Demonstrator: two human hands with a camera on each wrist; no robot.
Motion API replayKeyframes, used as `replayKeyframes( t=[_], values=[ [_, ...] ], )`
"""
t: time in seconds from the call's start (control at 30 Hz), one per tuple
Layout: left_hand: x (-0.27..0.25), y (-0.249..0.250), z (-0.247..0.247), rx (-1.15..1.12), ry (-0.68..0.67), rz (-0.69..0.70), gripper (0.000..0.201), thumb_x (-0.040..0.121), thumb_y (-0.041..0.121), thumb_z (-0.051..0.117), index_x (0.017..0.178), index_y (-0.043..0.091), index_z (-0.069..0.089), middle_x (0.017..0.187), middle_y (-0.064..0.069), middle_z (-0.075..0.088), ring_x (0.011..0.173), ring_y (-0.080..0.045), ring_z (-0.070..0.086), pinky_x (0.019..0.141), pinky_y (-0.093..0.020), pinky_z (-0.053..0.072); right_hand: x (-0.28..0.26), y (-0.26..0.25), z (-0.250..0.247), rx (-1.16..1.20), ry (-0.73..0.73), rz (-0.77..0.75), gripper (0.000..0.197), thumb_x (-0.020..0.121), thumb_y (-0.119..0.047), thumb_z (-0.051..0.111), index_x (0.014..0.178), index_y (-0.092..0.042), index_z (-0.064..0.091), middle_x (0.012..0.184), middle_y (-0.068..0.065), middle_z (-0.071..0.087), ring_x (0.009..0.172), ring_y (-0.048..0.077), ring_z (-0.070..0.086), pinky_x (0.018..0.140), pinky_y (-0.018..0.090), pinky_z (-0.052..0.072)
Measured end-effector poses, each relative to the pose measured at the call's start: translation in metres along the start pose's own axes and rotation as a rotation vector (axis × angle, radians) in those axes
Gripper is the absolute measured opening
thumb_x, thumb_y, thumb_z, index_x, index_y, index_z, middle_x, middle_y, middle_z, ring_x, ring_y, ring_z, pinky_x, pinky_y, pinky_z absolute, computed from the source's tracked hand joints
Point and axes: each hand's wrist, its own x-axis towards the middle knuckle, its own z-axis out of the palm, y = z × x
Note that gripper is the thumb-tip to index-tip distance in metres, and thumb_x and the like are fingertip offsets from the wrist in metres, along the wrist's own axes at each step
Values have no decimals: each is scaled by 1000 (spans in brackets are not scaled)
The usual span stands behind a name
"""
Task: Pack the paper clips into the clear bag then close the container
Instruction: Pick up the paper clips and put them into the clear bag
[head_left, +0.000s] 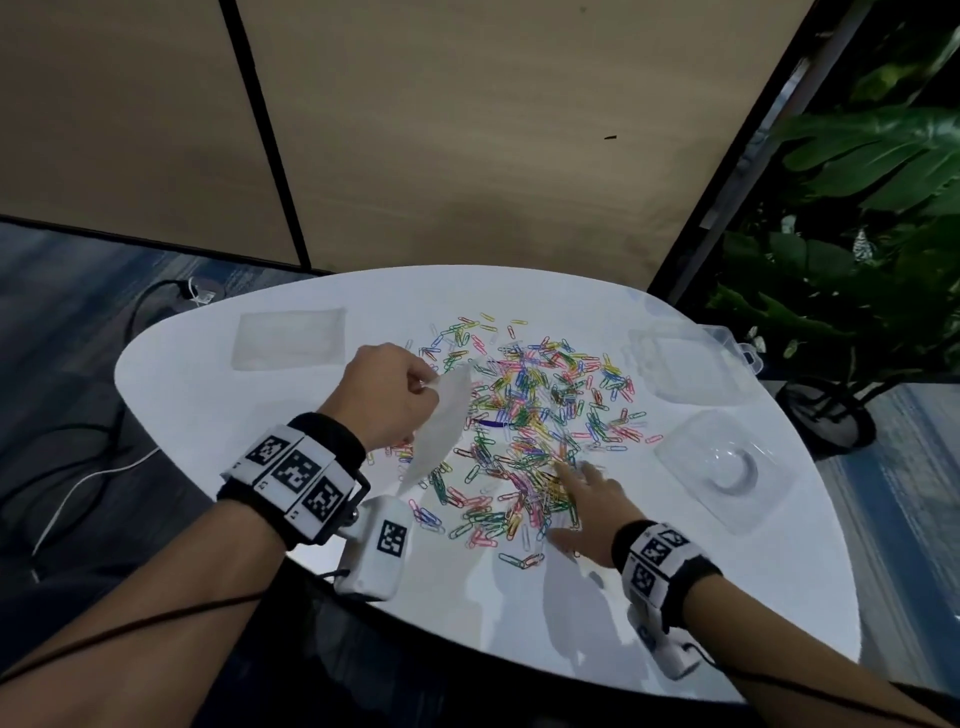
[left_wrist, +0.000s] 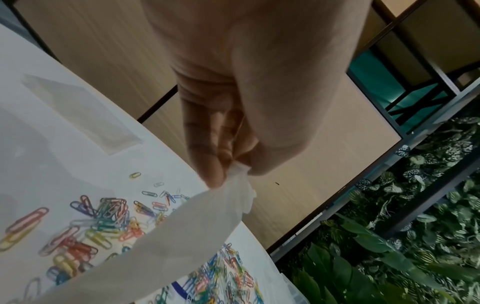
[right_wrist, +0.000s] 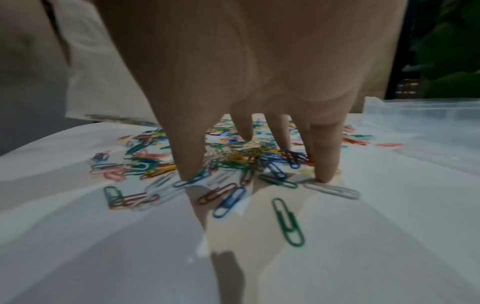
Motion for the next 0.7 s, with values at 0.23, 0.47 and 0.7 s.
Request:
replayKeyframes(
  t=[0.23,0.47,0.7],
  values=[
    [-4,-1,-1,172,-24,50,32,88,13,59,115,13,76,85,-5,72,56,-9,58,61,-21,47,20,-17,-2,-164,252,-95,27,88,3,53,108,-11,64,113,11,59,95,26,62,76,29,50],
    [-7,-3,22,160,-210,9,27,90,10,58,113,13,72,89,-4,69,56,-22,73,55,-20,51,25,12,-29,413,207,140,33,85,-40,71,60,-17,71,61,0,67,58,11,59,62,16,47],
    [-5,-7,52,114,-305,-18,35,90,4,56,123,7,68,92,-5,67,85,-27,75,75,-26,59,2,-14,-70,1735,-99,34,22,88,-3,66,106,10,66,101,15,72,92,17,72,74,20,58]
  ],
)
